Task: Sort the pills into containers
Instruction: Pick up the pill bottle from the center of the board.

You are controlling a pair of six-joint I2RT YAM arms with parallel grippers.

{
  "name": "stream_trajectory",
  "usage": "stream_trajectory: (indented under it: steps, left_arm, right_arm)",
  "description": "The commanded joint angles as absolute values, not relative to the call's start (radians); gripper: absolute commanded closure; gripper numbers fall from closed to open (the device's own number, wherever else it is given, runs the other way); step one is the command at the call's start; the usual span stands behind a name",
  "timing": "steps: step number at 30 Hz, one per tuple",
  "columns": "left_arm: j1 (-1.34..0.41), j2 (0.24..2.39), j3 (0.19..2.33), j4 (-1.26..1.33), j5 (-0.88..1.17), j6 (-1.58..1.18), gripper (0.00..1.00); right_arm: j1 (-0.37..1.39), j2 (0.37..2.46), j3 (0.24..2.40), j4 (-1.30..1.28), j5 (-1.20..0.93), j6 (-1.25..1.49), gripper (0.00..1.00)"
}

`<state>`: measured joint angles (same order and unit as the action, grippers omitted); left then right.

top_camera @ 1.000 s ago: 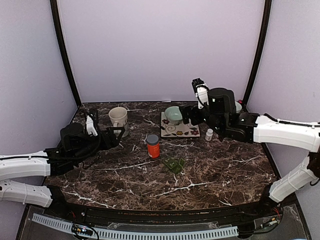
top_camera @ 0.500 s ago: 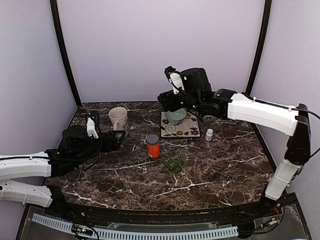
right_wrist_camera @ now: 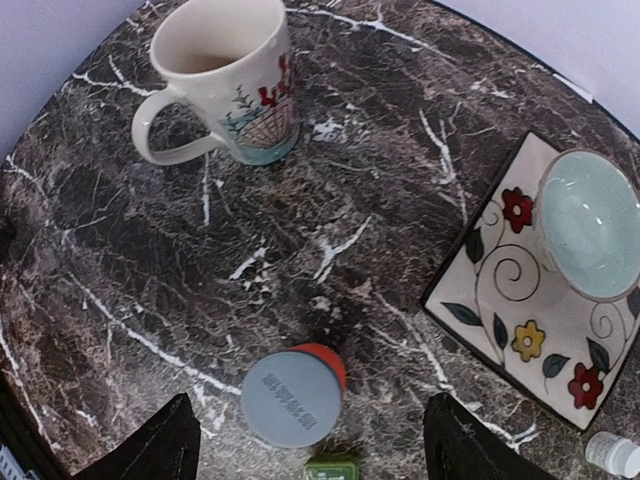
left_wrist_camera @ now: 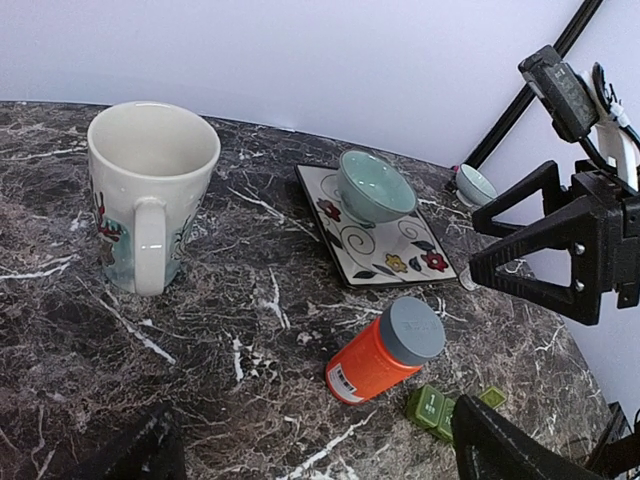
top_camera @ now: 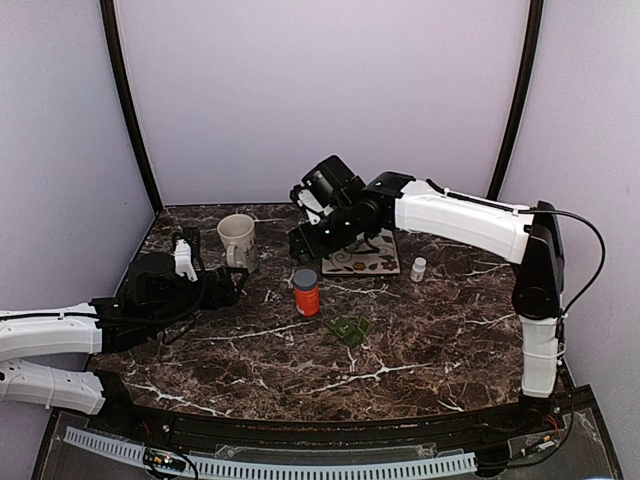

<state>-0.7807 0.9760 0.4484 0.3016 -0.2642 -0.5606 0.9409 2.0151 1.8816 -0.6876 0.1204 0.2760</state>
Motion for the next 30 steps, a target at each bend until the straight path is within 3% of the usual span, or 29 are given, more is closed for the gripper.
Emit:
stream_trajectory:
  steps: [1, 20, 30]
  left_arm:
    - [-0.773, 0.966, 0.453, 0.262, -0.273, -0.553, 0.05]
    - [-0.773, 0.988, 0.468, 0.243, -0.241, -0.537, 0.05]
    - [-0.773, 0.983, 0.462, 0.249, -0.239, -0.528, 0.05]
  right_arm:
    - [0.976, 2.069, 1.981, -0.796, 0.073, 0.322, 0.22]
    - [0.986, 2.216, 2.086, -0.913, 0.078, 0.338, 0.16]
    - [0.966, 2.268, 2.136, -0.935, 0.091, 0.338, 0.2]
